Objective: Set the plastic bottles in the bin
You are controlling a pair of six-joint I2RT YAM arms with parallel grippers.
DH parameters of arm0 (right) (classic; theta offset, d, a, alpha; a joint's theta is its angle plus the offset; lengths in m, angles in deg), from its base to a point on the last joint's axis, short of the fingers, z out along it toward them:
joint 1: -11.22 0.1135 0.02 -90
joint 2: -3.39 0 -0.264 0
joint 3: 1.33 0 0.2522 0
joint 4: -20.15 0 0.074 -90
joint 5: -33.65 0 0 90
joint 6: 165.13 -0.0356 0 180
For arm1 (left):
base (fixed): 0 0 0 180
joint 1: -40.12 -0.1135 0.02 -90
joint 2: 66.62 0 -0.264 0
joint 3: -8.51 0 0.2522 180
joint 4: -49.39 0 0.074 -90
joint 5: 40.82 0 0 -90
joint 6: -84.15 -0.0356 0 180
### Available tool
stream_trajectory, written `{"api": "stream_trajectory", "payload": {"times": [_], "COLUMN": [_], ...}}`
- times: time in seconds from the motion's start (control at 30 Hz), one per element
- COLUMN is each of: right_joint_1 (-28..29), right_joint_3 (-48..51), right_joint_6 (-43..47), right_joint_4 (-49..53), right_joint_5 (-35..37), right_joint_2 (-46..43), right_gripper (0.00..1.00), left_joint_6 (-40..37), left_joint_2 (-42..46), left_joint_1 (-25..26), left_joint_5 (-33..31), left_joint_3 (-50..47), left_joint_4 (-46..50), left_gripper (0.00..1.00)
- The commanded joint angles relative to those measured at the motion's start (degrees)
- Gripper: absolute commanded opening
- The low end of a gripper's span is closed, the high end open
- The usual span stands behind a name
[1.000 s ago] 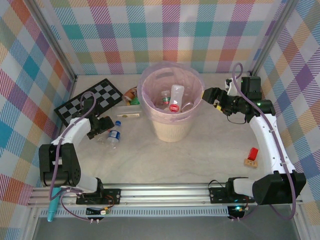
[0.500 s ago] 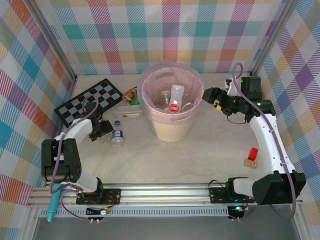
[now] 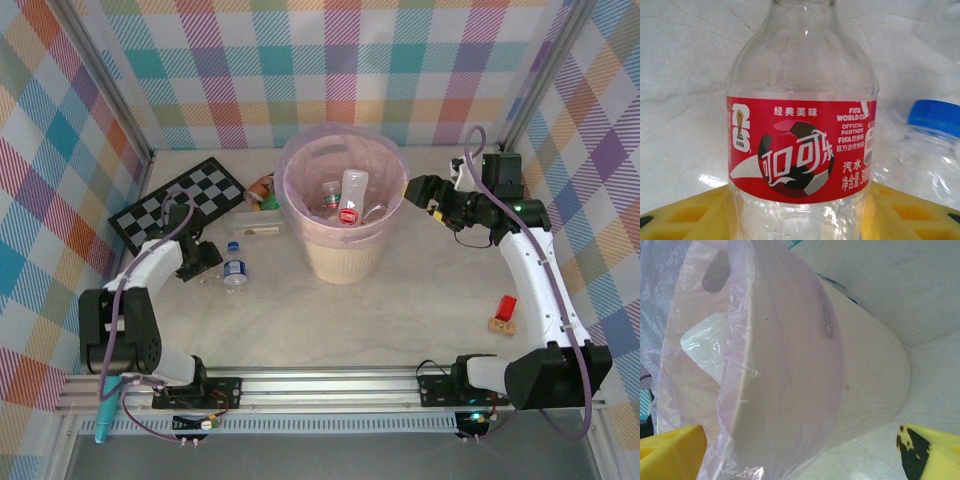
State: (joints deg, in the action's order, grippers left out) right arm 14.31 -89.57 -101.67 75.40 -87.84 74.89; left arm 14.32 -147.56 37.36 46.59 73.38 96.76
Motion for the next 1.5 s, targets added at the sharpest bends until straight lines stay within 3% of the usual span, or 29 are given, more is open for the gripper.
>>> {"api": "stream_trajectory", "payload": {"times": [0.0,0.2,0.33,0.5,0.63,0.83,1.03,1.23,1.47], "right_joint_1": [0.3,0.3,0.4,0.8,1.3,1.9,2.6,3.2,3.2], "right_joint_3": [-0.9,-0.6,0.1,0.9,1.2,2.5,4.2,6.0,6.7], "right_joint_6": [0.3,-0.1,-0.8,-2.2,-2.4,-3.0,-3.2,-3.6,-3.4], "right_joint_4": [0.5,0.0,-1.0,-2.8,-3.1,-4.2,-5.3,-6.6,-7.3], "right_joint_5": [-0.6,-0.9,-1.5,-2.6,-2.6,-2.1,-1.7,-2.1,-2.1], "right_joint_2": [-0.9,-0.8,-0.6,0.1,0.4,1.1,1.6,2.3,2.5], "right_gripper": [0.97,0.97,0.97,0.97,0.97,0.96,0.96,0.96,0.96], "left_joint_6": [-0.6,-1.1,-0.9,1.5,2.6,0.9,-2.3,-3.5,-3.8], "left_joint_2": [6.8,16.3,19.5,21.8,21.0,13.8,3.0,-6.3,-15.1], "left_joint_1": [-0.2,0.5,1.4,6.6,15.4,30.7,40.4,44.7,45.5], "left_joint_5": [0.2,2.7,7.8,11.4,10.1,4.4,1.3,0.4,-0.1], "left_joint_3": [4.8,14.1,21.1,28.4,34.1,42.0,49.8,56.4,60.8], "left_joint_4": [5.1,11.5,13.9,12.6,10.5,8.4,8.3,10.2,14.1], "left_gripper": [0.58,0.57,0.54,0.53,0.50,0.48,0.48,0.48,0.48]}}
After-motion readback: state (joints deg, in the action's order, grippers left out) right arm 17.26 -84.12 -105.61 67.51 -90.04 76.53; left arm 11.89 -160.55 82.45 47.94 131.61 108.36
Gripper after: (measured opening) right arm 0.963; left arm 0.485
